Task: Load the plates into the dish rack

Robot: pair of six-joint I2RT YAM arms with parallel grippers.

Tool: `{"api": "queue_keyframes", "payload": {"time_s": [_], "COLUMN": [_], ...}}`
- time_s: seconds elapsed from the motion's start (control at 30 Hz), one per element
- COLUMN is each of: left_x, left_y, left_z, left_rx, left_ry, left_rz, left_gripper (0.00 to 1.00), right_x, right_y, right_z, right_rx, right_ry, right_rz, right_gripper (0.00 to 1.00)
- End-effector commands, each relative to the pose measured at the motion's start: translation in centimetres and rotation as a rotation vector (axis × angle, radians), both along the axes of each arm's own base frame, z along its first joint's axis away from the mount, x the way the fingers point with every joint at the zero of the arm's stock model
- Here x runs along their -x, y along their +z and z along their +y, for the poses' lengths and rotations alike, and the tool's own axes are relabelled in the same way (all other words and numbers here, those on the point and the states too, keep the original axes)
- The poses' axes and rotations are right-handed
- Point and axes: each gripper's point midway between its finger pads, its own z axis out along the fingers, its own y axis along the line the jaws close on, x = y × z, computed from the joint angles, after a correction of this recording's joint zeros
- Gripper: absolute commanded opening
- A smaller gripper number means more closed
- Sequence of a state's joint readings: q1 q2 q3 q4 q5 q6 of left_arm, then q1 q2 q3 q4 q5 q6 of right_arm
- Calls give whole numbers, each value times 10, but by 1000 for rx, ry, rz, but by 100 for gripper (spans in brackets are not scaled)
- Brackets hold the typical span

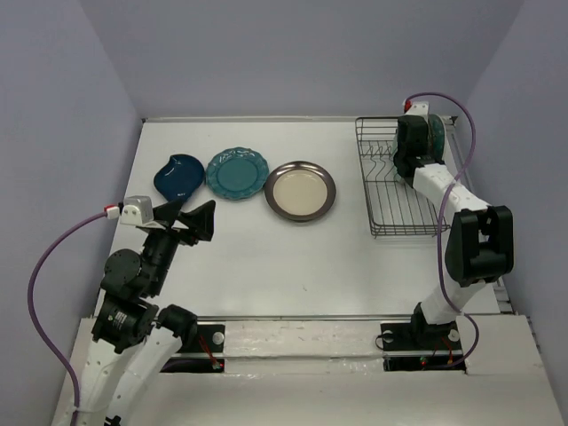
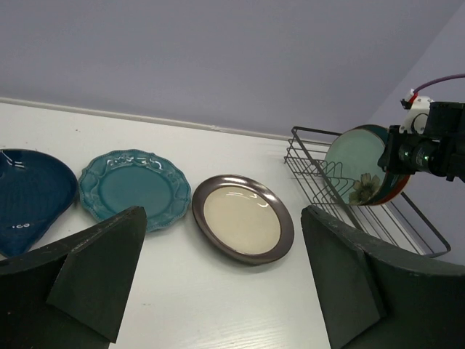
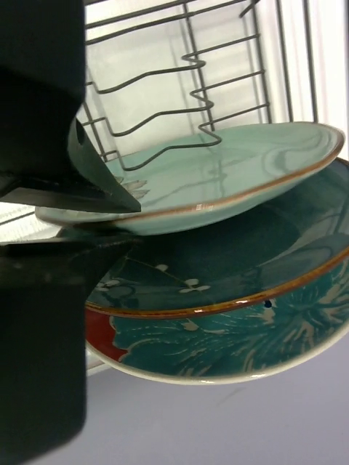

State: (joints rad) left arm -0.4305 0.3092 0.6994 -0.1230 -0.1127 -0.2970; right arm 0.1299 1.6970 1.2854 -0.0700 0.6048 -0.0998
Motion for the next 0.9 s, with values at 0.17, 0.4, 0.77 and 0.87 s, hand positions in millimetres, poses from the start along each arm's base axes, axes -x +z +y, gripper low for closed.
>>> {"api": "queue_keyframes", "payload": {"time_s": [0.17,0.4,0.77,0.87], "left_x": [-8,-12,-19,-19], "left_y": [2,-1,-10,-9], "left_z": [-6,-8,-9,-9], "left_rx": [-7,-9,-19,-17], "left_ry": [-12,-11,-6,-8], "left_rz": [-13,7,45,42], "left_gripper": [99,99,99,99], "right_x": [0,22,98,122], "right_y": [80,113,52,15], "right_z": [-4,65,290,319], "right_rx": [-113,-394,-1124,-1170], "right_ry": [-67,118,329,209], "right_rz": [-236,-297,-281,-308], "right_gripper": [68,80,71,70]}}
